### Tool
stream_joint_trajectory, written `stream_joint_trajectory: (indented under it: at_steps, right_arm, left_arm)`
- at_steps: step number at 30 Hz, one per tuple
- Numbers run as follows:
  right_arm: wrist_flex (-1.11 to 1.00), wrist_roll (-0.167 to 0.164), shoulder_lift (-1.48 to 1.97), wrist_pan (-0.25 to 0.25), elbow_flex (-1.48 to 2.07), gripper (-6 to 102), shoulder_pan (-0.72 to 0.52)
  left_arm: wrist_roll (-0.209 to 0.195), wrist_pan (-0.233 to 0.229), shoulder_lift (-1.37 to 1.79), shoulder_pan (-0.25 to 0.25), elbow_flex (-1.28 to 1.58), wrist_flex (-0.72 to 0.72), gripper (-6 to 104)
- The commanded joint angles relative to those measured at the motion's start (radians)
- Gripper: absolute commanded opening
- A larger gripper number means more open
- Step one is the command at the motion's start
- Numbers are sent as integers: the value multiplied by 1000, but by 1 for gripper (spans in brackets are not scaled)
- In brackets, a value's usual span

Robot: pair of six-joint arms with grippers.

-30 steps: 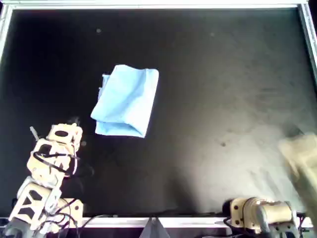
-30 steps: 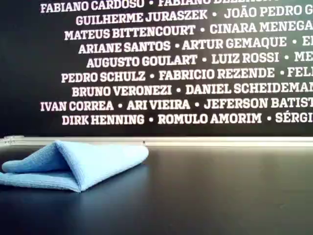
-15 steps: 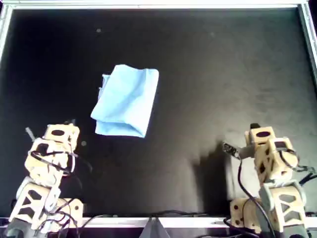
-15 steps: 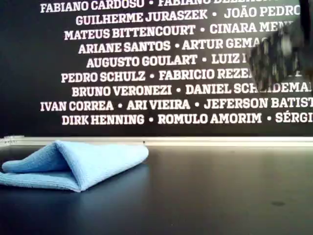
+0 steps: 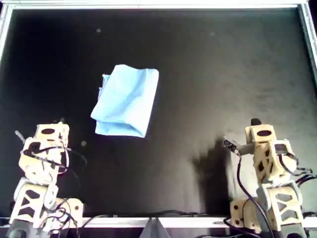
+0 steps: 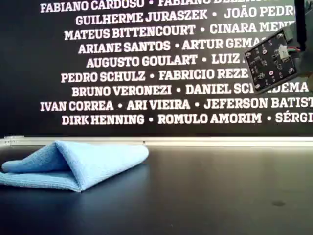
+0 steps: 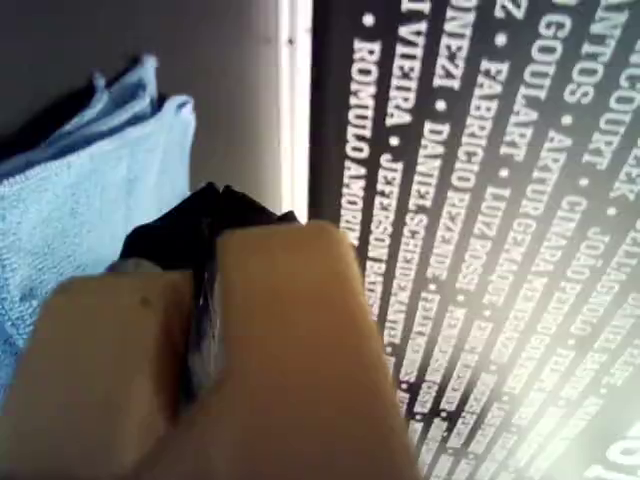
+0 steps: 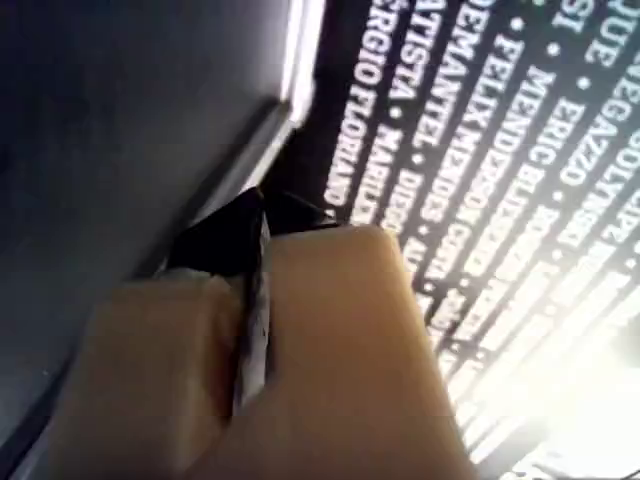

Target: Fold a cloth

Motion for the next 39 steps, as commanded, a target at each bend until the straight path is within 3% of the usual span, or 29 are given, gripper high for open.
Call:
stream_joint_trajectory:
  at_steps: [1, 25, 39]
  right_arm:
    - [-55, -5, 31, 3, 11, 2, 6]
    - [-48, 2, -144, 2, 12, 1, 5]
    - [-48, -5, -425, 3, 11, 1, 5]
  left_arm:
    - [5, 0, 18, 26, -12, -2, -1]
    - [3, 2, 18, 23, -12, -2, -1]
    - [-5, 14, 18, 17, -12, -2, -1]
